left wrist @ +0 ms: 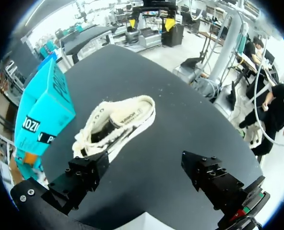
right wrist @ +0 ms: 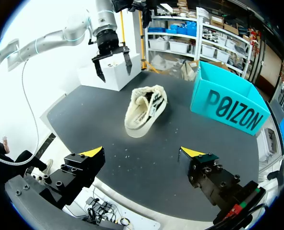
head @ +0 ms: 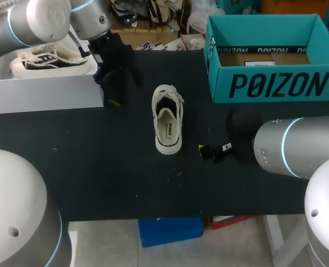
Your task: Take the shoe out of the shoebox, open the shoe tongue, remove and reinsert the insole, then place the shoe into the shoebox
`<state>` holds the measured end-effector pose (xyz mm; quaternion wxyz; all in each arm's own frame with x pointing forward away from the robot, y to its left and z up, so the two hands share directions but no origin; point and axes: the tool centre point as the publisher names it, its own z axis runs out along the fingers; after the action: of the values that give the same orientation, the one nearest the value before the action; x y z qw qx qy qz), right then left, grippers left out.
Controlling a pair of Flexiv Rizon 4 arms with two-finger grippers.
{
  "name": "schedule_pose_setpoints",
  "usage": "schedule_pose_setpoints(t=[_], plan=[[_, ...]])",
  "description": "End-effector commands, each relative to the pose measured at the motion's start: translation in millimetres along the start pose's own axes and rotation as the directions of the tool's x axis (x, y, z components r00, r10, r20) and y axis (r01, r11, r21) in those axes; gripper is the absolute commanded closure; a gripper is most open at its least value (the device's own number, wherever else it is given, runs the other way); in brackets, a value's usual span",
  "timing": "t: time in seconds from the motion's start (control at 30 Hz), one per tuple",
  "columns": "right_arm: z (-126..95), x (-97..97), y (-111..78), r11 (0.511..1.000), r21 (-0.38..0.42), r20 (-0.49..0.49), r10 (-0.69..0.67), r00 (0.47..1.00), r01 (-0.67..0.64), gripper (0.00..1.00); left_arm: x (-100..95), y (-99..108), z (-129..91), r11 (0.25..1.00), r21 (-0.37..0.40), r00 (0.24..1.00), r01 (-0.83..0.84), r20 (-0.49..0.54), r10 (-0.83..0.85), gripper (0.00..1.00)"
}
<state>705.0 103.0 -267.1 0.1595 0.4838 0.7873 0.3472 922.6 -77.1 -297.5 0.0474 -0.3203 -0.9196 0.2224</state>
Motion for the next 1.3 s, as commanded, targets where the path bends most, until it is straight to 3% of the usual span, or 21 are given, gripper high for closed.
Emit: schedule_pose_setpoints(t=[0.03, 0.27, 0.3, 0.4, 0.63, 0.97, 1.3], plan=[[1.8, 1.0, -1.4, 1.000, -0.005, 0.001, 0.001, 1.000, -0.001, 0.00, 7.4, -2.7, -1.5, 0.746, 0.062, 0.741, 0.663, 0.083, -0.666, 0.00], [1.8, 1.0, -1.4, 1.000, -0.005, 0.001, 0.001, 1.000, -0.001, 0.00, 7.4, -2.7, -1.5, 0.746, 0.062, 0.741, 0.663, 0.083, -0.666, 0.00], [1.8, 1.0, -1.4, 1.000, -0.005, 0.001, 0.001, 1.000, -0.001, 0.00, 9.7, 1.7, -1.8, 0.692, 0.079, 0.683, 0.718, 0.115, -0.722, 0.00], [1.8, 1.0, -1.4, 1.000, -0.005, 0.001, 0.001, 1.000, -0.001, 0.00, 21.0, 9.5, -5.1, 0.655, 0.147, 0.635, 0.741, 0.160, -0.755, 0.00], [1.8, 1.0, -1.4, 1.000, -0.005, 0.001, 0.001, 1.000, -0.001, 0.00, 49.8, 12.3, -11.5, 0.702, 0.260, 0.658, 0.663, 0.247, -0.712, 0.00], [1.8, 1.0, -1.4, 1.000, -0.005, 0.001, 0.001, 1.000, -0.001, 0.00, 93.2, 13.9, -12.1, 0.794, 0.260, 0.719, 0.550, 0.336, -0.609, 0.00], [1.8, 1.0, -1.4, 1.000, -0.005, 0.001, 0.001, 1.000, -0.001, 0.00, 127.3, 24.2, -24.4, 0.796, 0.293, 0.706, 0.530, 0.368, -0.605, 0.00]])
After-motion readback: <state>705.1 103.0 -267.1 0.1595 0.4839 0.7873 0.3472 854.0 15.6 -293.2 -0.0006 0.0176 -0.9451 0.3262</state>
